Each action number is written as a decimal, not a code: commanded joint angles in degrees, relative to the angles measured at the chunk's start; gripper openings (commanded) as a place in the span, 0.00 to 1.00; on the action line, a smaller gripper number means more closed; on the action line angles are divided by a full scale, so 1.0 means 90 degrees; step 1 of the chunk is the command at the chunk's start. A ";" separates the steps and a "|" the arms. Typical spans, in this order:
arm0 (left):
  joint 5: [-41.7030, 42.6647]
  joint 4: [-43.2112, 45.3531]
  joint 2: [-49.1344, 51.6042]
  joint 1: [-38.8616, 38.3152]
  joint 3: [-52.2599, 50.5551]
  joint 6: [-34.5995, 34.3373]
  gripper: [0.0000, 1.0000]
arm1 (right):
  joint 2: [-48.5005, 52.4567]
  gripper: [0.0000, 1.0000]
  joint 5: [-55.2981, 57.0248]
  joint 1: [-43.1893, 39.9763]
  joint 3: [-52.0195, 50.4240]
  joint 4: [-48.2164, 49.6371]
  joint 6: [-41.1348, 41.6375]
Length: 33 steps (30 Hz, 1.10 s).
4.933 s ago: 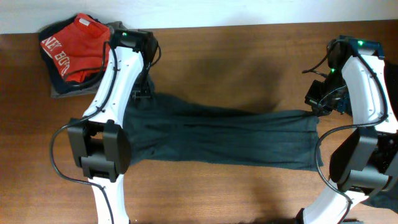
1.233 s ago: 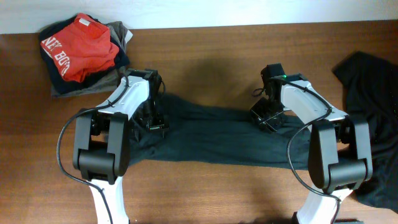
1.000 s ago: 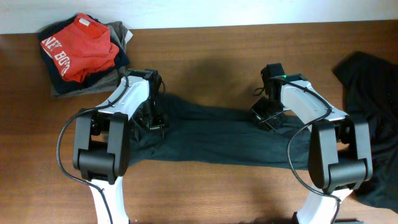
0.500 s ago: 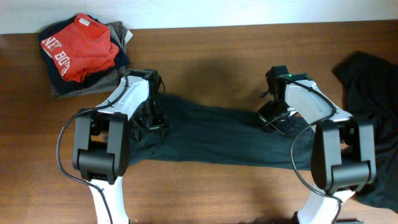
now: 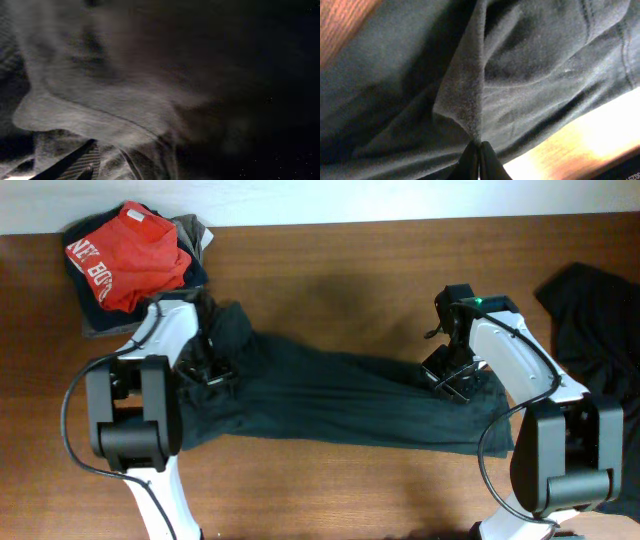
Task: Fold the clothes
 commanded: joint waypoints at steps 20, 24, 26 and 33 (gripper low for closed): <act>-0.0843 0.0034 0.0056 0.0848 -0.0104 -0.0039 0.74 | -0.0364 0.05 0.1297 -0.0158 -0.0051 -0.1069 -0.0049; -0.0845 0.0000 0.0056 0.0925 -0.0104 -0.0039 0.74 | -0.0653 0.05 0.1489 -0.0483 -0.0005 -0.1168 -0.0053; -0.0843 0.0002 0.0056 0.1003 -0.0104 -0.0041 0.74 | -0.0843 0.06 0.1481 -0.0692 0.0039 -0.1263 -0.0061; -0.0838 0.0029 0.0056 0.1348 -0.0095 -0.0044 0.74 | -0.1258 0.09 0.1406 -0.0928 0.0041 -0.1399 -0.0576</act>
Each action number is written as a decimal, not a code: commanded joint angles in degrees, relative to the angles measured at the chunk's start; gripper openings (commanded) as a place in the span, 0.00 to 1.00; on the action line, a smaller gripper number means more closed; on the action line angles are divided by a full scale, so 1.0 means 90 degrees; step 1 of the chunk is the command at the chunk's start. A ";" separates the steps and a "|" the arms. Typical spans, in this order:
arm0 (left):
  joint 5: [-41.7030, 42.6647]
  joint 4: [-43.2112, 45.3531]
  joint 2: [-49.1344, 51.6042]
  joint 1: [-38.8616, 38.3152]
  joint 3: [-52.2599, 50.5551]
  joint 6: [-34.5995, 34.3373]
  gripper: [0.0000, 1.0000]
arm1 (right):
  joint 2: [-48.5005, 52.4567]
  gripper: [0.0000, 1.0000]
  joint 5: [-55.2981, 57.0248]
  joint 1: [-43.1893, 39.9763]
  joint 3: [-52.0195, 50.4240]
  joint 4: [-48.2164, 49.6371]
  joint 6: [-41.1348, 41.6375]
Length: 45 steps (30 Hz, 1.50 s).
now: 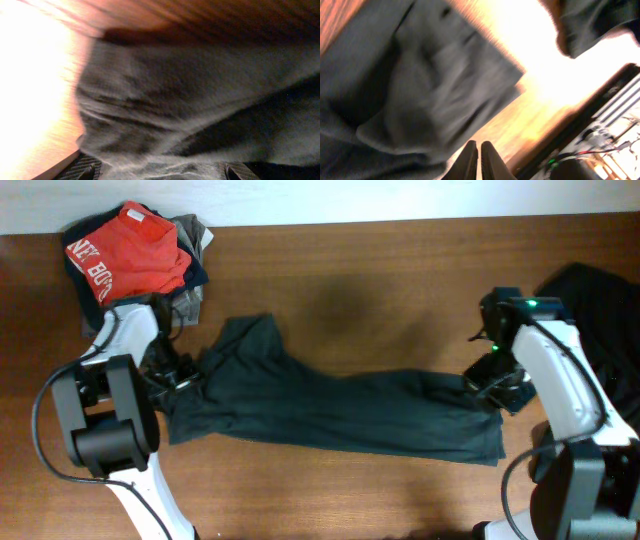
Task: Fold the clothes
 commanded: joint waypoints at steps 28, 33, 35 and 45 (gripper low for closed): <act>0.0634 -0.0206 -0.2188 -0.0294 -0.0143 0.0729 0.74 | -0.0187 0.53 -0.0658 0.0284 -0.0869 0.1253 -0.1586; 0.0991 0.0282 -0.2183 -0.0996 -0.0651 0.0716 0.74 | -0.0187 0.51 -0.2013 0.0287 -0.1341 0.2091 -0.1583; 0.0986 0.0738 -0.2171 -0.1392 -0.1037 0.0503 0.74 | -0.0187 0.47 -0.2191 0.0284 -0.1540 0.2344 -0.1486; 0.0964 0.1644 -0.1741 -0.1690 -0.1540 0.0204 0.74 | 0.0058 0.43 -0.1331 0.0265 -0.1804 0.2815 -0.1394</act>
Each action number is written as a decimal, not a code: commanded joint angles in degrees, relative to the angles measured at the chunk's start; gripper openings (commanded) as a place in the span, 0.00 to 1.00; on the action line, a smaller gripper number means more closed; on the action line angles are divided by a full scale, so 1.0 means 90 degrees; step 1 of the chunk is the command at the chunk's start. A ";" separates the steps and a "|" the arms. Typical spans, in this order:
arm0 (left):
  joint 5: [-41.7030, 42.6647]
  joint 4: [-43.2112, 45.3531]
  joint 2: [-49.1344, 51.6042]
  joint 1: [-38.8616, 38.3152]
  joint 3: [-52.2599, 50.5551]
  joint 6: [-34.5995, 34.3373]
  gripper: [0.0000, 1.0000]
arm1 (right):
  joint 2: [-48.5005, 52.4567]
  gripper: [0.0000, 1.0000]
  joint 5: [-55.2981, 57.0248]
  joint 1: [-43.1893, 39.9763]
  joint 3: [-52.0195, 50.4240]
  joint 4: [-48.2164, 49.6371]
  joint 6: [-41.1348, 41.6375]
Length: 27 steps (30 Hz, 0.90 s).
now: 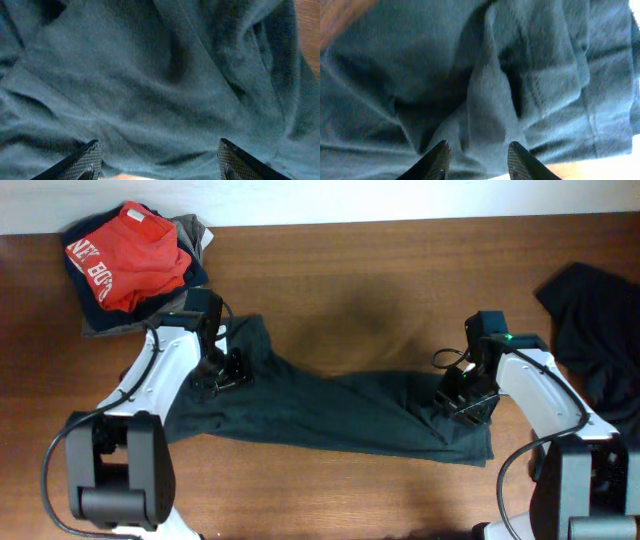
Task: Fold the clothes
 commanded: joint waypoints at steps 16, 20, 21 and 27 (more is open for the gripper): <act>-0.0010 0.0508 0.1115 0.0019 -0.0051 -0.0041 0.74 | 0.0612 0.40 0.0653 -0.0260 -0.0034 0.0512 -0.0500; -0.0078 0.0549 0.1115 0.0019 -0.0051 -0.0041 0.74 | 0.0797 0.33 0.0532 -0.0260 -0.0036 0.0544 -0.0500; -0.0078 0.0551 0.1115 0.0019 -0.0051 -0.0041 0.74 | 0.0811 0.28 0.0554 -0.0260 -0.0036 0.0544 -0.0500; -0.0384 0.0549 0.1115 0.0019 -0.0049 -0.0068 0.74 | 0.0806 0.04 0.0597 -0.0274 0.0051 0.0532 -0.0495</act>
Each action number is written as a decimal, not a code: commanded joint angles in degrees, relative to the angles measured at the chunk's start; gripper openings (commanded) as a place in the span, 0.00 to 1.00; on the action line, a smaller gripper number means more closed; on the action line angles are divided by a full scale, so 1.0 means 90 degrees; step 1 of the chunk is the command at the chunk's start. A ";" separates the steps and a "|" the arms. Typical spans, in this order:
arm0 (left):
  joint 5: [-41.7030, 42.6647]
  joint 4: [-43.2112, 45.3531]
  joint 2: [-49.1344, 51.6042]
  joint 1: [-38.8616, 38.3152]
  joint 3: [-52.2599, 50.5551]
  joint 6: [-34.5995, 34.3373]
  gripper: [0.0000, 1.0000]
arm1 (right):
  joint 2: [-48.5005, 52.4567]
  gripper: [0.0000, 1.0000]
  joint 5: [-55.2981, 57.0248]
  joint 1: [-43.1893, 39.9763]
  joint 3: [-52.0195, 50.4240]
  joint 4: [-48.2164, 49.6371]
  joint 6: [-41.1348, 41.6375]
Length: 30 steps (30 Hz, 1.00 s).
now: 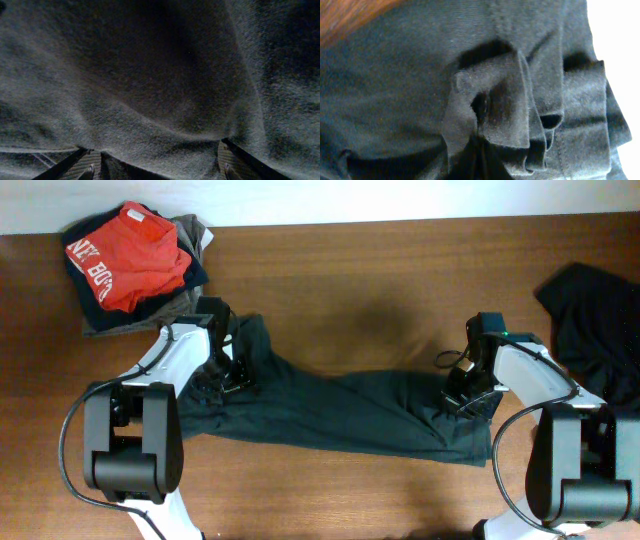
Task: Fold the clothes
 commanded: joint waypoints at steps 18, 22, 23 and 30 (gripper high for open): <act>-0.0792 0.0146 0.0226 0.1345 -0.0032 -0.0204 0.73 | -0.0005 0.04 0.1183 -0.0017 0.1569 -0.2188 0.0379; -0.0792 0.0138 0.0226 0.1596 -0.0029 -0.0204 0.74 | -0.0005 0.04 0.1180 -0.0017 0.1571 -0.2494 0.0495; -0.0792 0.0141 0.0226 0.1625 -0.0029 -0.0204 0.73 | -0.0005 0.04 0.1171 -0.0017 0.1571 -0.2606 0.0495; -0.0792 0.0168 0.0226 0.1770 -0.0029 -0.0206 0.73 | -0.0005 0.05 0.0913 -0.0005 0.1569 -0.3215 0.0486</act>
